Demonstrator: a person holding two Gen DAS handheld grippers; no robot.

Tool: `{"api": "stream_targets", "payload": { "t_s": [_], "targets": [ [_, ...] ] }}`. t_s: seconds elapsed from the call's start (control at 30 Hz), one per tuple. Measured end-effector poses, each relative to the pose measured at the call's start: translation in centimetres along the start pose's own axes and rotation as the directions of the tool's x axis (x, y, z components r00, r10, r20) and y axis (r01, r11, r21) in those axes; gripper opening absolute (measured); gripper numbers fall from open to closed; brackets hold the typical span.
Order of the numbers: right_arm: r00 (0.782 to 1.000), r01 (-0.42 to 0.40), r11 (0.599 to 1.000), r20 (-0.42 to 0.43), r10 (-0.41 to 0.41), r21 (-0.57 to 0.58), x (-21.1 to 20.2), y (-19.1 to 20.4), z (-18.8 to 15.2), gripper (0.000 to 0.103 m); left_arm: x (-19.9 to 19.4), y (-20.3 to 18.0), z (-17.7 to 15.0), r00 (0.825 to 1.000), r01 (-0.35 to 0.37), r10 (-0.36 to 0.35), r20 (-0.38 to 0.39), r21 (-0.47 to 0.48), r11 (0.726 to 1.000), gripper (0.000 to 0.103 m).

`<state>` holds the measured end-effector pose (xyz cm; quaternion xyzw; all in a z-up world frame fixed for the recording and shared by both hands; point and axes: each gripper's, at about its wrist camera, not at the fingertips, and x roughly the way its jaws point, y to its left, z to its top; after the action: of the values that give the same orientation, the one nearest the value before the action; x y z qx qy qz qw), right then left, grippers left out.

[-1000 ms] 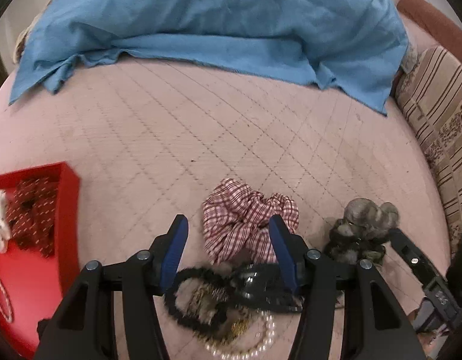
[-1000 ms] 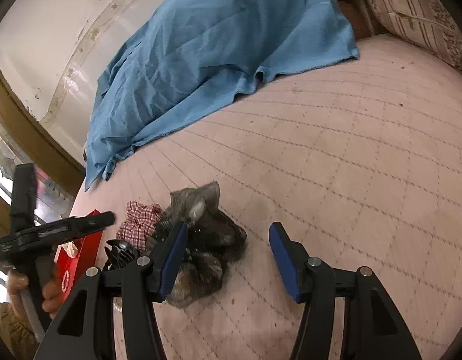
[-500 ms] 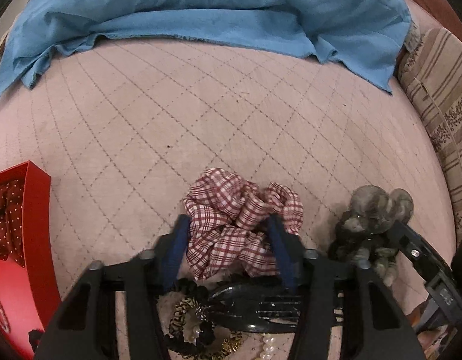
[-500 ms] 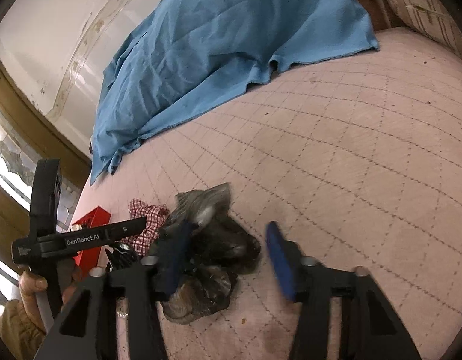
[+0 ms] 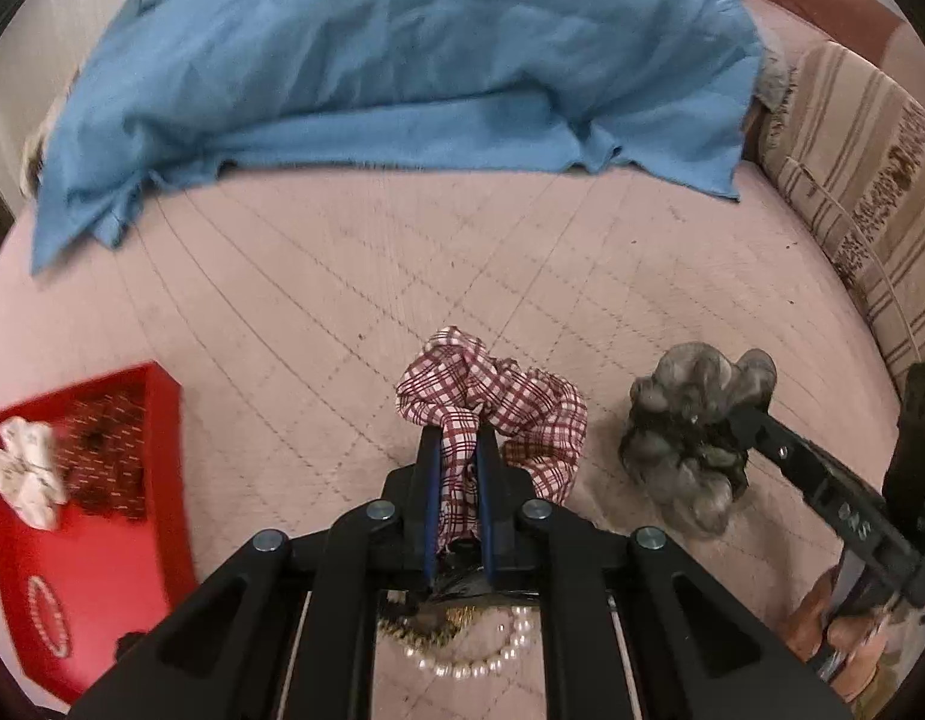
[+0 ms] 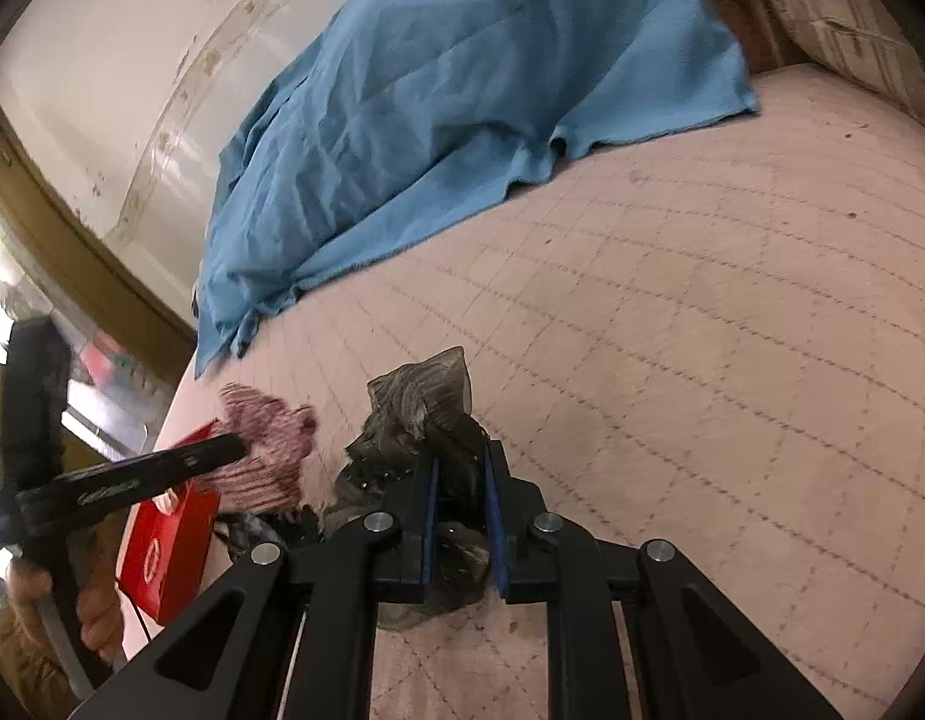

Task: Organize jewelry
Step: 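Grasp the pink plaid scrunchie with the left tool while the right tool grasps the grey scrunchie, then carry the plaid scrunchie into the red tray with the left tool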

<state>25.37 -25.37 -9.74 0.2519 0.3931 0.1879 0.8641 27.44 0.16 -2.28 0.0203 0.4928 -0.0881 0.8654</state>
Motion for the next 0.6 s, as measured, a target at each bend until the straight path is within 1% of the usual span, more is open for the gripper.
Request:
{"api": "stream_targets", "payload": {
  "t_s": [0.17, 0.3, 0.6],
  "targets": [
    [0.999, 0.004, 1.0, 0.033, -0.005, 0.03, -1.4, -0.5, 0.3, 0.015, -2.8, -0.8, -0.5, 0.998, -0.03, 0.028, 0.056, 0.037, 0.999, 0.01],
    [0.999, -0.001, 0.999, 0.047, -0.001, 0.04, -2.0, -0.4, 0.4, 0.015, -5.2, -1.6, -1.2, 0.993, -0.066, 0.059, 0.103, 0.071, 0.995, 0.01],
    [0.997, -0.005, 1.0, 0.076, 0.004, 0.013, -4.0, 0.9, 0.2, 0.015, -9.0, -3.5, -3.3, 0.983, -0.094, 0.073, 0.168, 0.119, 0.988, 0.01]
  ]
}}
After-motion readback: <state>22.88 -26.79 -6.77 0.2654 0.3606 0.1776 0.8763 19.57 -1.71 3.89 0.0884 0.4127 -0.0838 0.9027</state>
